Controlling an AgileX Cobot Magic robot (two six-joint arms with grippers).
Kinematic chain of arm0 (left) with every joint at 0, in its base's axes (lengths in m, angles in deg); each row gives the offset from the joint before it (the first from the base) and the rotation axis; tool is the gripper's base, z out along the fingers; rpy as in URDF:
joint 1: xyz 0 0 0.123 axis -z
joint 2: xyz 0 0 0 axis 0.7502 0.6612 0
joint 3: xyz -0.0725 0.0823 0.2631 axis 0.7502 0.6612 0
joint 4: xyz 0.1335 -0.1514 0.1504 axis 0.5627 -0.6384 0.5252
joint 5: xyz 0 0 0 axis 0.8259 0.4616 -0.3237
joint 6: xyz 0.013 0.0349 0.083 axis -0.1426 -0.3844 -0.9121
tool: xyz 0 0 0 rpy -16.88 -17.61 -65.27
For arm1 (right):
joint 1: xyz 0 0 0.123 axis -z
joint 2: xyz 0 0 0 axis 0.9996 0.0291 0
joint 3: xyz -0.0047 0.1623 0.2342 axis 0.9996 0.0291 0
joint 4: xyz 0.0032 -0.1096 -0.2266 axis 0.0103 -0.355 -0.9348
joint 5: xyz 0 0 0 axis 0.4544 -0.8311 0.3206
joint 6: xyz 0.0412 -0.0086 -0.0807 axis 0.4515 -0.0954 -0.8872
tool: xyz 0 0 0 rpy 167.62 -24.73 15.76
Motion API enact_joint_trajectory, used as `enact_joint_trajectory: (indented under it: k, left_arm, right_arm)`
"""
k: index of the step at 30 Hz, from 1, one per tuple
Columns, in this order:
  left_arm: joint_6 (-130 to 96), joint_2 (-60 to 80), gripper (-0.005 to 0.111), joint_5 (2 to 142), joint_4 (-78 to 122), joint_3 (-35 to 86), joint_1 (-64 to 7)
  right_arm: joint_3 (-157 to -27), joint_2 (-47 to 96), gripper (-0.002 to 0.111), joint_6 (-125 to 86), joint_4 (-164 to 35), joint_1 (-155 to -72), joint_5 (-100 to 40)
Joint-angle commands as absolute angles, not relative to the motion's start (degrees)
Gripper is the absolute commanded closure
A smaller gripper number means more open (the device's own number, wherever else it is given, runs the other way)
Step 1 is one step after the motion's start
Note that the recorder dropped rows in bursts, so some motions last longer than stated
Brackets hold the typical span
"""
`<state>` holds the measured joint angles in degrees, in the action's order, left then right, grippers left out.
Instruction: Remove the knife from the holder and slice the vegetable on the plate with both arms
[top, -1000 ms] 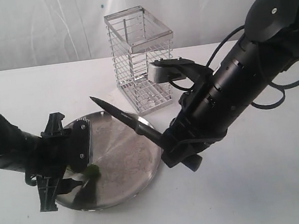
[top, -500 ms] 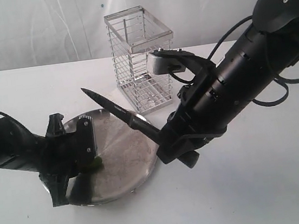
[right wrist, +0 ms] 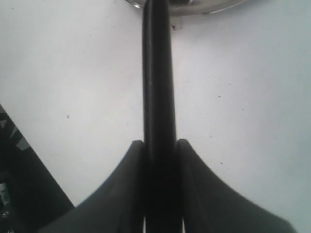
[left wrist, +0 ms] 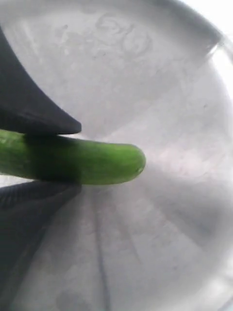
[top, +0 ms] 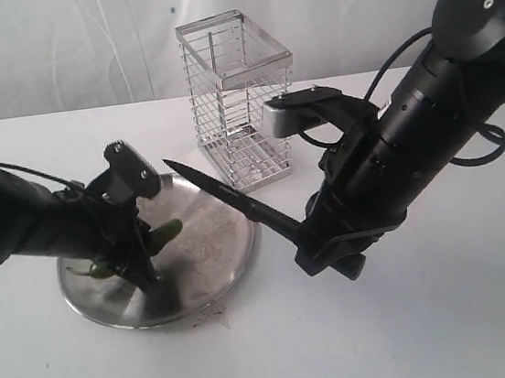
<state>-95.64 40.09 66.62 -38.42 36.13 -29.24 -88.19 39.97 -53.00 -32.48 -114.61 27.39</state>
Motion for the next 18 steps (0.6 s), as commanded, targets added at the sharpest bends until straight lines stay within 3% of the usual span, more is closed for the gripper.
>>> enact_joint_trajectory:
  k: [1, 9, 14, 18]
  left_arm:
    - [-94.8, 36.8, 0.096, 67.4, -41.2, 33.2, -29.1]
    - [-94.8, 37.8, 0.096, 66.9, -51.8, 33.5, -29.1]
    - [-95.2, 38.8, 0.083, 64.7, -61.2, 33.5, -29.1]
    - [-95.6, 39.0, 0.082, 63.3, -63.8, 35.0, -29.1]
  right_arm:
    - [-88.0, 39.3, 0.100, -51.8, -34.3, -114.6, 25.8]
    - [-88.0, 39.3, 0.100, -50.0, -37.5, -114.6, 25.0]
    - [-88.0, 40.1, 0.100, -48.1, -42.6, -114.6, 25.3]
    - [-88.1, 42.2, 0.101, -48.1, -44.9, -115.7, 24.7]
